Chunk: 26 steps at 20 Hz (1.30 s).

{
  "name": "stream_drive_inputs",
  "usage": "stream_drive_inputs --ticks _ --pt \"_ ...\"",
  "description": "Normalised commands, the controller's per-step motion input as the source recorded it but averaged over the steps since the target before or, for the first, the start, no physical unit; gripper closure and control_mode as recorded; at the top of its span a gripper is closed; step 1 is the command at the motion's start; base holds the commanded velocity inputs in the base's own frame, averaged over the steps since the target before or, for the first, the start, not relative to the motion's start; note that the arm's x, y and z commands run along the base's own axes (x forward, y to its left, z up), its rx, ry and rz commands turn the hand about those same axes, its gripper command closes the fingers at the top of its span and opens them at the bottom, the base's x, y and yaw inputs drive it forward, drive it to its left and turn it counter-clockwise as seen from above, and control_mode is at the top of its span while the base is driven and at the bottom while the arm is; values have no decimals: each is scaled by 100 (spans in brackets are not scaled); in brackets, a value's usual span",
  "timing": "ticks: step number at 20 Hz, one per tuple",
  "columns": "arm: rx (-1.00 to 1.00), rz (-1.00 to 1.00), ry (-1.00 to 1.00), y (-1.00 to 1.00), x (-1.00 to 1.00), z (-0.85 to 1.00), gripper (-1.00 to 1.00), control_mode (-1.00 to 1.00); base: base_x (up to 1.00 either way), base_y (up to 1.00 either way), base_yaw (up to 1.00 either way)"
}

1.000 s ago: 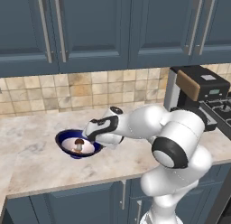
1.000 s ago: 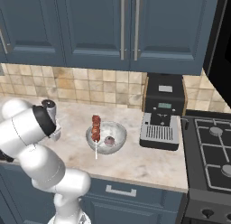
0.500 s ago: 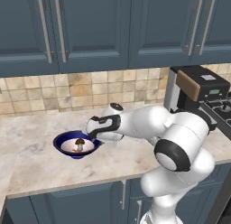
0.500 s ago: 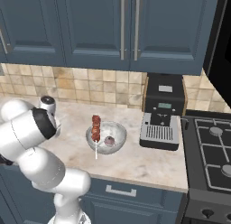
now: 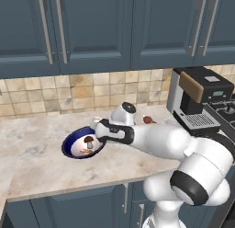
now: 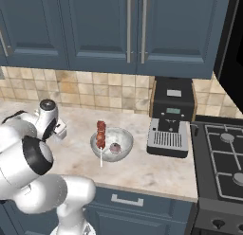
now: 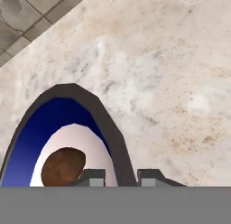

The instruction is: Place the bowl containing the shrimp and mushroom in the microwave. Close the microwave door and press the start button to microwave the meal.

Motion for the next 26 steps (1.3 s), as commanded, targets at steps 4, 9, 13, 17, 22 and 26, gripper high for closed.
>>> stream_drive_inputs --ticks 4,9,13,17,22,26 --pt "7 -6 -23 -88 -45 71 100 -100 0 0 0" --pt "15 -9 -10 -100 -57 97 100 -100 0 0 0" --pt "14 -11 0 -100 -77 94 100 -100 0 0 0" --pt "10 -9 0 -100 -88 100 100 -100 0 0 0" --pt "6 -8 0 -100 -90 87 100 -100 0 0 0" --pt "0 0 0 -20 -88 24 100 -100 0 0 0"
